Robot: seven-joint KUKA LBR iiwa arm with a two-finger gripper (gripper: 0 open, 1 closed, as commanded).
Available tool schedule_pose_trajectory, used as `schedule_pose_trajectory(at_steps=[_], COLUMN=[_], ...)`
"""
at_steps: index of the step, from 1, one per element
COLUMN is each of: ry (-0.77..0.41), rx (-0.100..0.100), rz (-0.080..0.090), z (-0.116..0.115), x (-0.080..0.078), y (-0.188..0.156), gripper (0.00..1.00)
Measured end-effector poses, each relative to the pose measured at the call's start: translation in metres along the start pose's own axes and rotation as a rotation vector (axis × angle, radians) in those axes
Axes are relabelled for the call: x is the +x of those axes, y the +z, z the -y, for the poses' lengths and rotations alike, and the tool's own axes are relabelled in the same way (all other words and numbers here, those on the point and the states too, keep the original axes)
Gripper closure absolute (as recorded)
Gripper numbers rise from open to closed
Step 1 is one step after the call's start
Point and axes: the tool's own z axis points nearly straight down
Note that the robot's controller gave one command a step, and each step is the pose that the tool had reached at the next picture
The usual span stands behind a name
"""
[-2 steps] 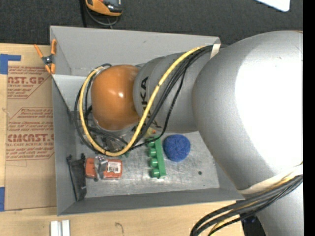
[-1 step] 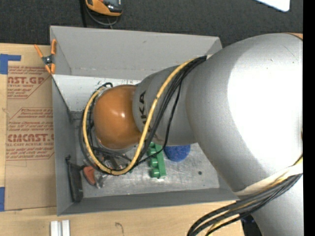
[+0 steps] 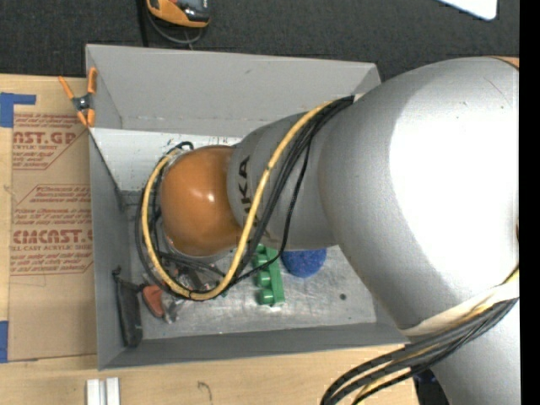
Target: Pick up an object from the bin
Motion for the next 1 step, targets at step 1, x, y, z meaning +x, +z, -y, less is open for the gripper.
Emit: schedule_pose_trajectory(at_steps=[1], ry=[-0.018], rx=[0.003], rz=[-0.005], z=[0.0046], x=[-0.008], y=[-0.2028], gripper=[1.0])
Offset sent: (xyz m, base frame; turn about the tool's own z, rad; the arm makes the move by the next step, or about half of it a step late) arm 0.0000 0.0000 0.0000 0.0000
